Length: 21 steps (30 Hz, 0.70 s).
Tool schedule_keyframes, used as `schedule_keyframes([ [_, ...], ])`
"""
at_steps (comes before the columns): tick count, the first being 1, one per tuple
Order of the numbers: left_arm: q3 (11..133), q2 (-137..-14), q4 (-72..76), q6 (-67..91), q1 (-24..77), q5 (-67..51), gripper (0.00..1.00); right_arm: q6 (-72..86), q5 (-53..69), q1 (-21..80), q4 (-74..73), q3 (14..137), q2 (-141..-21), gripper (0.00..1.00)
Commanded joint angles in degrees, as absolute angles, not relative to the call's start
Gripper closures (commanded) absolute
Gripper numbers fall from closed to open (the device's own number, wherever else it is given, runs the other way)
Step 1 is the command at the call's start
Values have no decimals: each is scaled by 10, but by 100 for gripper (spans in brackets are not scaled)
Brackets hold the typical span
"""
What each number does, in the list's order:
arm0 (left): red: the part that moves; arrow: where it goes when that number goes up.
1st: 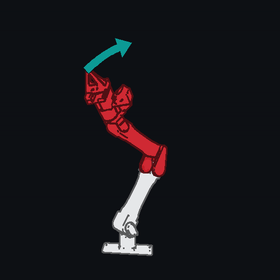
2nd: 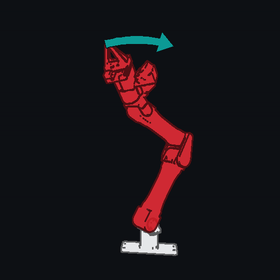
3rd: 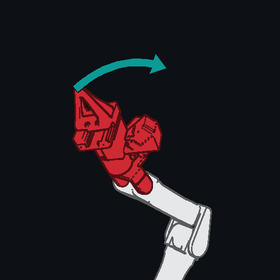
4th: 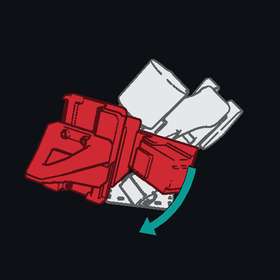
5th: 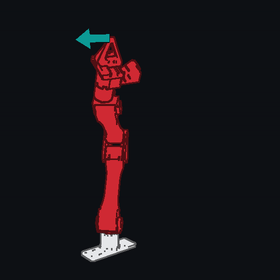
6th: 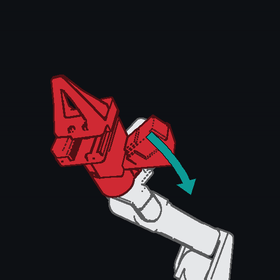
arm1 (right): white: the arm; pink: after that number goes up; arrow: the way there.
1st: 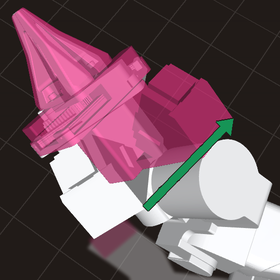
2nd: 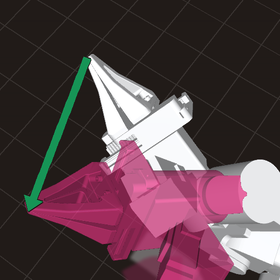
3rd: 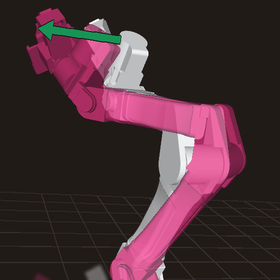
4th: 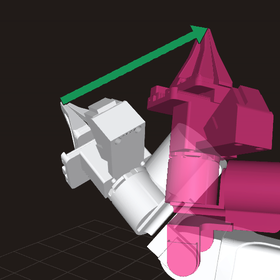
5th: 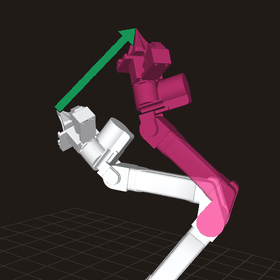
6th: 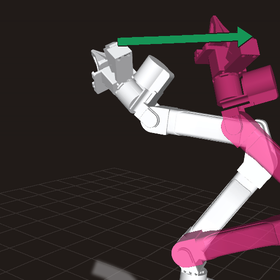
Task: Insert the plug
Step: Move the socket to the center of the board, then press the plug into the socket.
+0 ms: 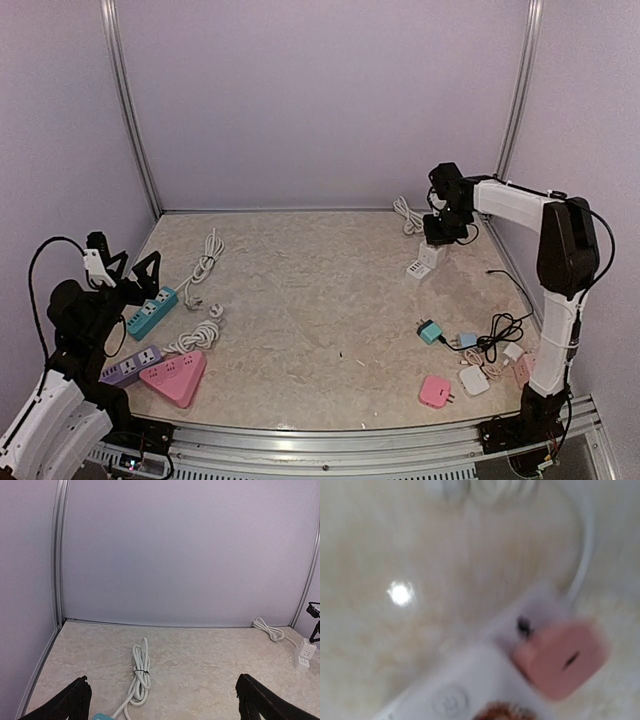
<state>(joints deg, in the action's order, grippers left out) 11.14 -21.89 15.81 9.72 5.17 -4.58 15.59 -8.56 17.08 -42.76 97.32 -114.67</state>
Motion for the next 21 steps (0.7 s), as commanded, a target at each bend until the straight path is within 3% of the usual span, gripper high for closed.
schedule_keyframes([
  [1,104,-213,158,91,46,-52,1,188,-72,168,-400,892,-1155,100],
  [21,103,-207,160,92,46,-54,1,181,-114,174,-419,917,-1077,100],
])
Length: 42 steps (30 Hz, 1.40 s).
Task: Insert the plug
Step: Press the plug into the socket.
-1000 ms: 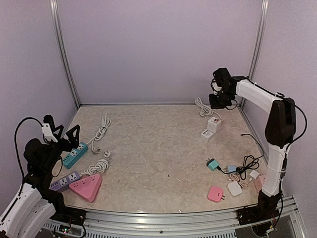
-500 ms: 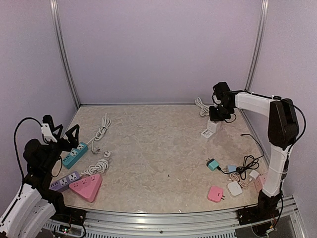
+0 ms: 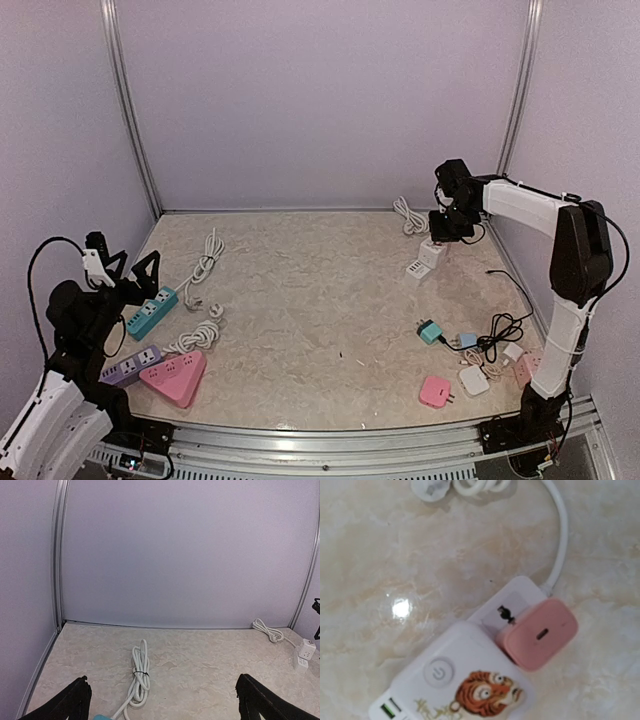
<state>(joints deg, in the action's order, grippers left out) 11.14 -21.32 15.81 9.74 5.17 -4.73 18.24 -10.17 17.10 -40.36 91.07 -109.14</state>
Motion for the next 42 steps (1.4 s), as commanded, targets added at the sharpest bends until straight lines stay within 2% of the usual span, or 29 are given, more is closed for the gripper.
schedule_keyframes([
  [1,103,-206,160,92,46,-54,1,183,-117,174,-417,913,-1080,100],
  [10,104,-205,159,92,46,-54,1,191,-113,171,-396,861,-1112,100],
  [19,109,-206,157,83,45,-53,1,185,-121,176,-424,898,-1053,100],
  [23,146,-214,133,20,43,-65,1,184,-113,188,-422,901,-1011,100],
  [24,165,-219,120,6,43,-65,1,183,-110,192,-419,899,-1001,92],
  [28,268,-260,14,-106,43,-93,1,167,-92,216,-408,884,-967,40],
  [30,335,-304,-99,-216,43,-142,1,159,-86,229,-410,873,-955,14],
  [32,408,-359,-253,-347,44,-156,1,156,-91,243,-414,859,-946,1],
  [35,494,-447,-457,-445,45,-31,1,150,-106,264,-417,835,-929,0],
  [38,574,-576,-614,-472,37,92,1,151,-131,290,-405,805,-912,0],
  [42,647,-738,-750,-430,-27,77,1,157,-124,314,-380,769,-909,0],
])
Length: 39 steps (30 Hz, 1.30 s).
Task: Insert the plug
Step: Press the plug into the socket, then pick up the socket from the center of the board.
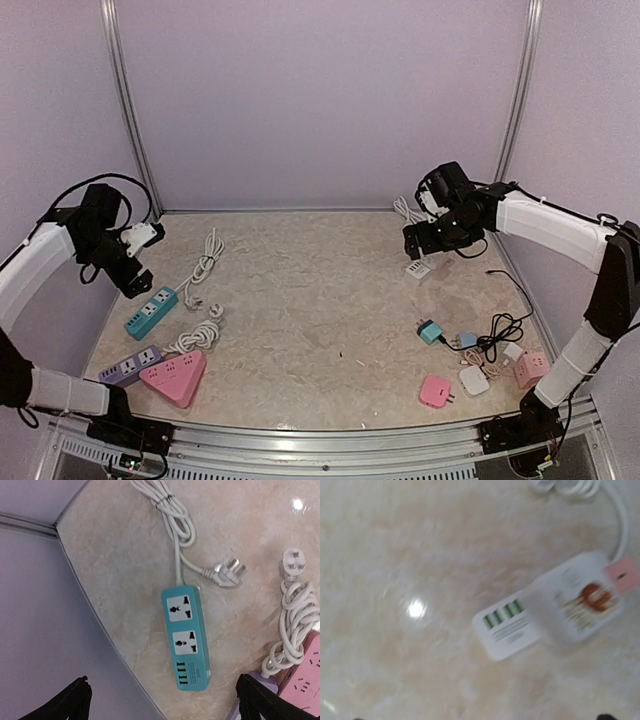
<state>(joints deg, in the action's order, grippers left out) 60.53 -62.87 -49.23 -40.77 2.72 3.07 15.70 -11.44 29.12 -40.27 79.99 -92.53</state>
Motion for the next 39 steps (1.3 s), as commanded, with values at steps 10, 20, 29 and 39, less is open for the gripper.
schedule_keyframes([
  [10,617,-901,-609,-444,-116,-44,1,161,-144,352,-387,744,-911,0],
  [20,610,-990,-497,-425,-101,-11,1,174,-151,372,-392,739,-912,0],
  [29,617,-1030,-483,-417,-78,-9,28,171,-157,380,-400,744,-922,0],
  [39,734,-958,-514,-351,-68,-82,100,171,-168,393,-413,759,-924,0],
])
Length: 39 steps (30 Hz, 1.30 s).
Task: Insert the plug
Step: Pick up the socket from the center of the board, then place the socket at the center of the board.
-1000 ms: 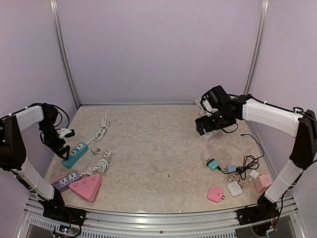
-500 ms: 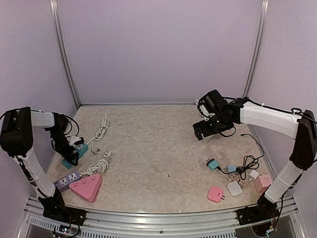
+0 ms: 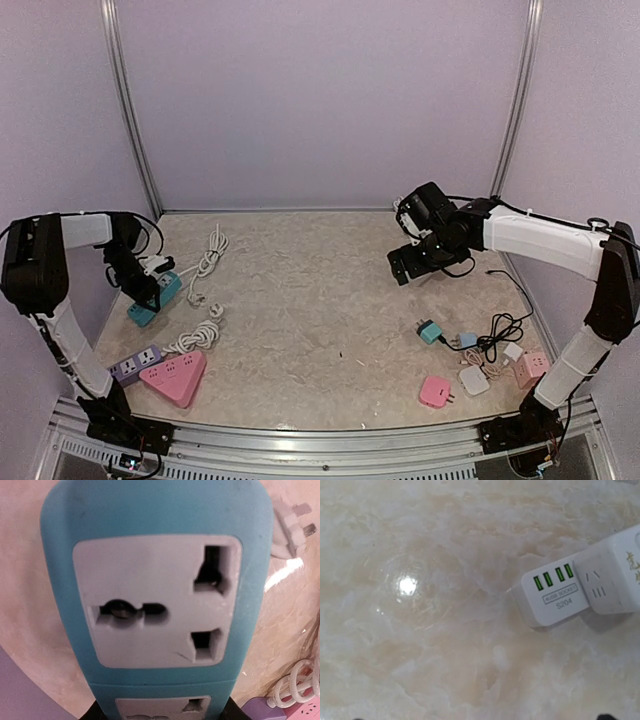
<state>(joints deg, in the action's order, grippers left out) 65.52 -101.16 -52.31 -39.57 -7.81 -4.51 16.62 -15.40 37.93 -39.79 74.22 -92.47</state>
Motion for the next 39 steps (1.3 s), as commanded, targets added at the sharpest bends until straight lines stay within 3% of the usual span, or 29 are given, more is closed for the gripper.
schedule_keyframes([
  [1,757,-953,-515,-341,-59,-75,100,171,-170,395,-413,761,-922,0],
  [9,962,-968,-572,-328,149,-11,100,193,-184,401,-422,759,-891,0],
  [19,1259,-1187,-665,-317,392,-61,100,247,-250,401,-434,715,-751,0],
  [26,1264,-1285,-709,-364,399,-25,100,257,-250,401,-436,680,-676,0],
  [31,1196,-1302,-726,-431,382,-27,100,255,-254,401,-440,686,-673,0],
  [33,1153,-1300,-734,-471,393,-30,96,253,-253,401,-441,691,-680,0],
  [39,1129,-1309,-766,-507,406,-30,64,249,-248,401,-446,699,-699,0],
])
